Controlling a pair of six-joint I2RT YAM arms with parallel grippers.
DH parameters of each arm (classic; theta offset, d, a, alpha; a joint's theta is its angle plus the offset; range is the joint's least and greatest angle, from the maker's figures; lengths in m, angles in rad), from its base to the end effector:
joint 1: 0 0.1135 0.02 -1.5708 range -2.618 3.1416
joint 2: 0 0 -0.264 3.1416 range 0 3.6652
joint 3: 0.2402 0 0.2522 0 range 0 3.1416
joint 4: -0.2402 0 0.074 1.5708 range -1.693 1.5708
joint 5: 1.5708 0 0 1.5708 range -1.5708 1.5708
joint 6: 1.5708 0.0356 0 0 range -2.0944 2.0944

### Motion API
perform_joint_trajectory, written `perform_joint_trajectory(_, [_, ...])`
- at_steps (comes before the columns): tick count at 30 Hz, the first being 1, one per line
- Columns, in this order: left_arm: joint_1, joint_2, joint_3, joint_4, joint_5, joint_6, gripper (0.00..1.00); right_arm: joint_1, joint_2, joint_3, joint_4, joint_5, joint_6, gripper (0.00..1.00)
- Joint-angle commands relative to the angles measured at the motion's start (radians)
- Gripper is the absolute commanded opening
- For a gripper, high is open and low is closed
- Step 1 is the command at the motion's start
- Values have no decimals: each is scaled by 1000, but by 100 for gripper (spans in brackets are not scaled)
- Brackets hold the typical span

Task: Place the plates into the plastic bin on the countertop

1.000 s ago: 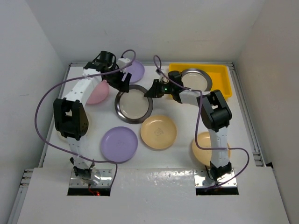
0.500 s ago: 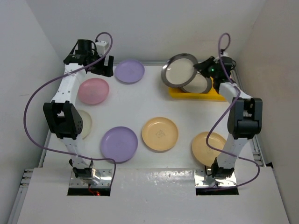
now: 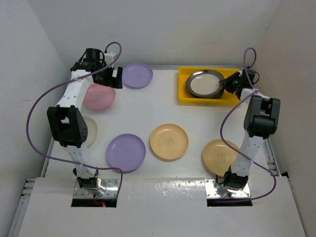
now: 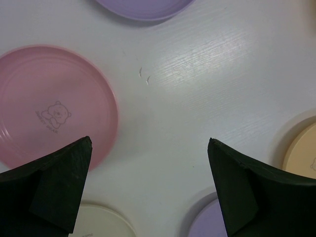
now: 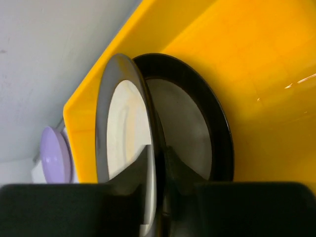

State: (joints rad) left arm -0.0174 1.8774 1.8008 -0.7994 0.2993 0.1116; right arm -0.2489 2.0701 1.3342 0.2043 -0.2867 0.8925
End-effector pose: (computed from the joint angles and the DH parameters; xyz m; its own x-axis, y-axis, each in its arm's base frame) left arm 0.4174 -0.0178 0.3233 -0.7404 0.1193 -0.6615 0.2896 0.9447 -0.1538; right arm 0.4497 -0.1039 0.1705 -0.3082 0.8490 -0.4293 0.3826 0.5238 0.7611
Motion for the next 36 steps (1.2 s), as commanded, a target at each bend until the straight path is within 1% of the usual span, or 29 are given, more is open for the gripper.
perform_joint_trajectory(1, [4, -37, -8, 12, 32, -3, 100, 11, 42, 94, 47, -45, -27, 32])
perform_joint_trajectory(2, [4, -37, -17, 12, 32, -3, 100, 14, 53, 105, 29, -26, -38, 40])
perform_joint_trajectory(3, [4, -37, -17, 12, 43, -3, 100, 11, 64, 129, -58, -11, -65, 48])
perform_joint_trajectory(4, [4, -46, -17, 12, 43, 6, 100, 14, 76, 143, -86, 9, -102, 60])
perform_joint_trajectory(5, [4, -46, -26, 12, 53, 7, 100, 20, 71, 158, -148, 21, -127, 65])
perform_joint_trajectory(6, [4, -46, -26, 12, 54, 7, 100, 23, 67, 171, -178, 77, -201, 68])
perform_joint_trajectory(7, [4, -46, -38, 12, 54, 16, 100, 42, 49, 172, -231, 98, -228, 73])
perform_joint_trajectory(8, [4, -56, -38, 12, 54, 16, 100, 52, 26, 175, -279, 124, -259, 77])
perform_joint_trajectory(9, [4, -57, -38, 12, 63, 16, 100, 59, 12, 190, -307, 230, -344, 80])
perform_joint_trajectory(10, [4, -57, -47, 12, 63, 16, 100, 88, -13, 201, -391, 271, -375, 83])
perform_joint_trajectory(11, [4, -57, -47, 12, 63, 26, 100, 98, -25, 227, -423, 315, -403, 90])
perform_joint_trajectory(12, [4, -57, -47, 12, 63, 26, 100, 106, -65, 258, -451, 469, -493, 99])
perform_joint_trajectory(13, [4, -57, -47, 12, 63, 36, 100, 118, -79, 269, -507, 519, -515, 99])
perform_joint_trajectory(14, [4, -57, -47, 12, 63, 36, 100, 135, -94, 301, -570, 600, -535, 99])
perform_joint_trajectory(15, [4, -57, -47, 12, 63, 36, 100, 132, -147, 328, -607, 627, -523, 99])
perform_joint_trajectory(16, [-6, -57, -47, 12, 54, 48, 100, 107, -171, 339, -763, 655, -421, 99])
perform_joint_trajectory(17, [-6, -57, -47, 12, 44, 48, 100, 94, -194, 332, -819, 650, -370, 99])
perform_joint_trajectory(18, [-6, -57, -47, 12, 44, 59, 100, 80, -259, 231, -911, 644, -322, 99])
perform_joint_trajectory(19, [-15, -57, -47, 12, 44, 59, 100, 50, -337, 167, -942, 617, -205, 99])
perform_joint_trajectory(20, [-15, -67, -47, 12, 44, 59, 100, 42, -379, 98, -983, 610, -172, 99])
perform_joint_trajectory(21, [-15, -67, -58, 12, 44, 59, 100, 11, -463, -123, -987, 568, -94, 99])
perform_joint_trajectory(23, [-15, -77, -73, 12, 82, 59, 100, -18, -600, -258, -993, 531, -57, 99])
perform_joint_trajectory(24, [-15, -77, -73, 12, 101, 59, 100, -35, -626, -373, -999, 511, -20, 99])
perform_joint_trajectory(26, [-6, -77, -86, 12, 127, 59, 100, -93, -708, -545, -1022, 500, 20, 99])
perform_joint_trajectory(29, [4, -77, -83, -4, 161, 59, 100, -119, -859, -676, -1057, 561, 103, 99])
perform_joint_trajectory(31, [4, -58, -83, -15, 172, 59, 100, -121, -918, -737, -1066, 592, 128, 99])
perform_joint_trajectory(32, [4, -58, -69, -15, 187, 59, 98, -125, -945, -750, -1068, 637, 156, 99])
perform_joint_trajectory(35, [4, -58, -80, -15, 212, 59, 98, -151, -949, -803, -1066, 656, 180, 99])
perform_joint_trajectory(36, [4, -69, -80, -15, 225, 68, 98, -154, -941, -816, -1028, 652, 183, 97])
